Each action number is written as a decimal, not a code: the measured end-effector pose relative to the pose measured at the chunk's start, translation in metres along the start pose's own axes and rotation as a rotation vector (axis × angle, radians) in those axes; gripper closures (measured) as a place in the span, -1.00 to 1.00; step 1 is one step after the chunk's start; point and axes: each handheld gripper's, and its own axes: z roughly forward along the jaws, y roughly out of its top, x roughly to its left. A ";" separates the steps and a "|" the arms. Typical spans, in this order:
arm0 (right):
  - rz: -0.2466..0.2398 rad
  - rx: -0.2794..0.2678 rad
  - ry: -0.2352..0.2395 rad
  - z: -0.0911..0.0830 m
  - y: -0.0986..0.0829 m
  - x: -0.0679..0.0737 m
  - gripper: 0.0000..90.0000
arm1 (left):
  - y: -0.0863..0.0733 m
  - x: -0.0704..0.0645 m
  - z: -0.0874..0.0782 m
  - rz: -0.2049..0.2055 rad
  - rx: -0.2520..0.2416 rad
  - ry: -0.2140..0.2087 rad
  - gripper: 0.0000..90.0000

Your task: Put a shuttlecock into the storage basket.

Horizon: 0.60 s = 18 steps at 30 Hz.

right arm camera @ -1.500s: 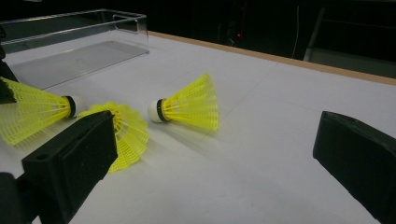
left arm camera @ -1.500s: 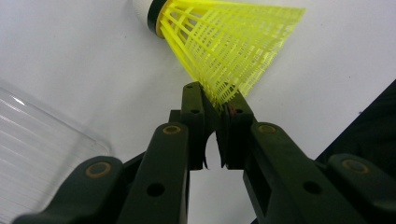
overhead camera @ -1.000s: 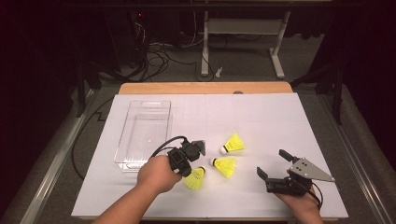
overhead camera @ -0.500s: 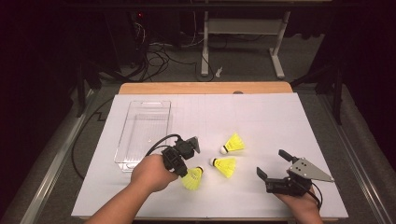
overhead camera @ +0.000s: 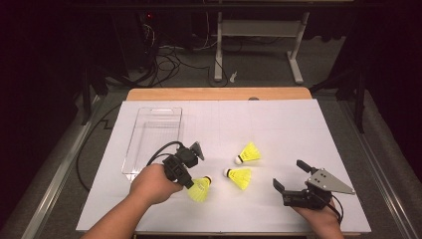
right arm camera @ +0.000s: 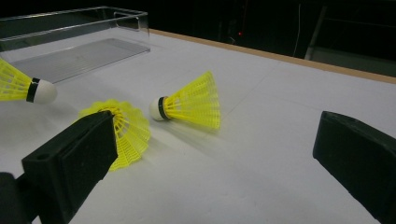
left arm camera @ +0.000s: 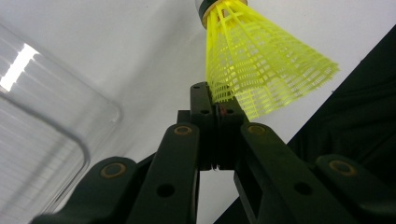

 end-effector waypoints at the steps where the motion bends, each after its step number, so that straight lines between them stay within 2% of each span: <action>1: 0.000 0.000 0.000 0.000 0.000 0.000 -0.99 | -0.001 0.001 -0.001 0.004 0.002 -0.001 0.98; 6: 0.001 0.000 0.002 0.000 0.000 0.000 -0.99 | -0.008 0.007 -0.003 -0.017 -0.007 -0.008 0.98; 10: -0.001 0.000 0.006 0.000 0.000 0.001 -0.99 | -0.013 0.011 -0.002 -0.025 -0.005 -0.024 0.98; 18: -0.001 0.000 0.005 0.000 0.000 0.001 -0.99 | -0.022 0.016 -0.005 -0.032 -0.013 -0.027 0.98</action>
